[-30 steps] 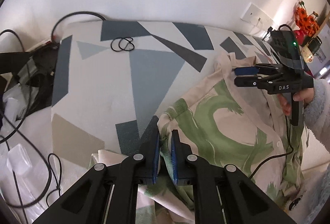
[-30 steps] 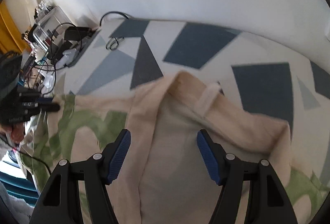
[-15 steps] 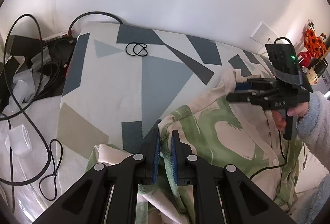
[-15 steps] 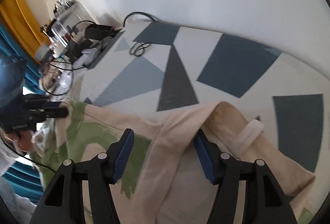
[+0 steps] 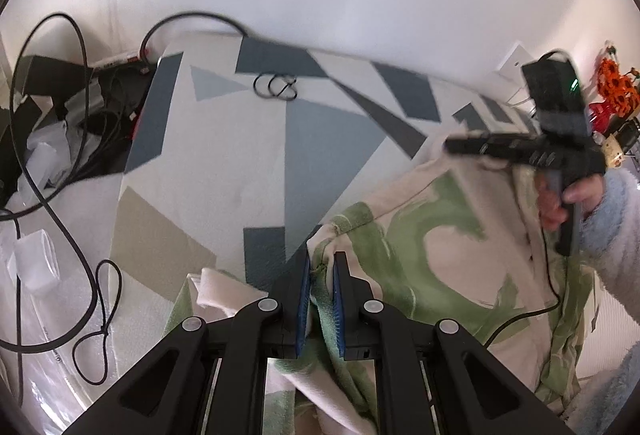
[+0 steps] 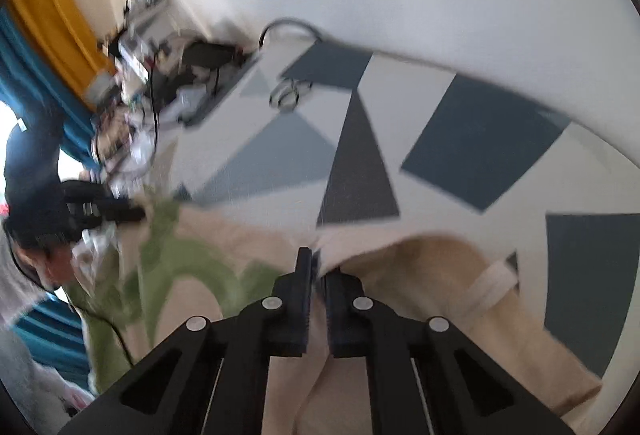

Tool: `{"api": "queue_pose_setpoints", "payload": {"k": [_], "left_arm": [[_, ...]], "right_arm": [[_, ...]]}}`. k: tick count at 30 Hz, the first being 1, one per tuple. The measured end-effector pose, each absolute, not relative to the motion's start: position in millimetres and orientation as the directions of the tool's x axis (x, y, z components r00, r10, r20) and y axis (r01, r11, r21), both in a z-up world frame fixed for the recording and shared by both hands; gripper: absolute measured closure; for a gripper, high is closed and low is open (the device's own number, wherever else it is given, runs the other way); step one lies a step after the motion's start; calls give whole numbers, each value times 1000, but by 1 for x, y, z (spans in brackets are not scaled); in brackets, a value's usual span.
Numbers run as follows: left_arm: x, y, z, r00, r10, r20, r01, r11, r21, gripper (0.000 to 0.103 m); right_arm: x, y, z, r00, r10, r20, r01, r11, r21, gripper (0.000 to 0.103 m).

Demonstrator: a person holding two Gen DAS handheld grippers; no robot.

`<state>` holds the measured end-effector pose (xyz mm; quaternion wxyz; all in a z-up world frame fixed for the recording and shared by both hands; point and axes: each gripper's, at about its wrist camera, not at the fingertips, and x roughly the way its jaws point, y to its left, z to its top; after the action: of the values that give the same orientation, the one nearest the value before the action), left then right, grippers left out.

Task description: Fold clothes

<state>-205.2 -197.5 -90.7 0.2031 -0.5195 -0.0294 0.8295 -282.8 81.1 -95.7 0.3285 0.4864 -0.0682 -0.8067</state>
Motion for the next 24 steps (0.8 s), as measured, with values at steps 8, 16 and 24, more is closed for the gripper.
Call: {"api": "queue_pose_setpoints", "payload": {"k": [8, 16, 24], "left_arm": [[-209, -204, -106, -286, 389, -875, -285, -907, -310, 82], [-203, -205, -109, -229, 411, -883, -315, -889, -332, 78], [-206, -206, -111, -210, 425, -881, -308, -884, -352, 76]], "right_arm": [[-282, 82, -109, -197, -609, -768, 445, -754, 483, 77], [-274, 79, -116, -142, -656, -742, 440, -713, 546, 75], [-271, 73, -113, -139, -648, -749, 473, -708, 525, 75]]}}
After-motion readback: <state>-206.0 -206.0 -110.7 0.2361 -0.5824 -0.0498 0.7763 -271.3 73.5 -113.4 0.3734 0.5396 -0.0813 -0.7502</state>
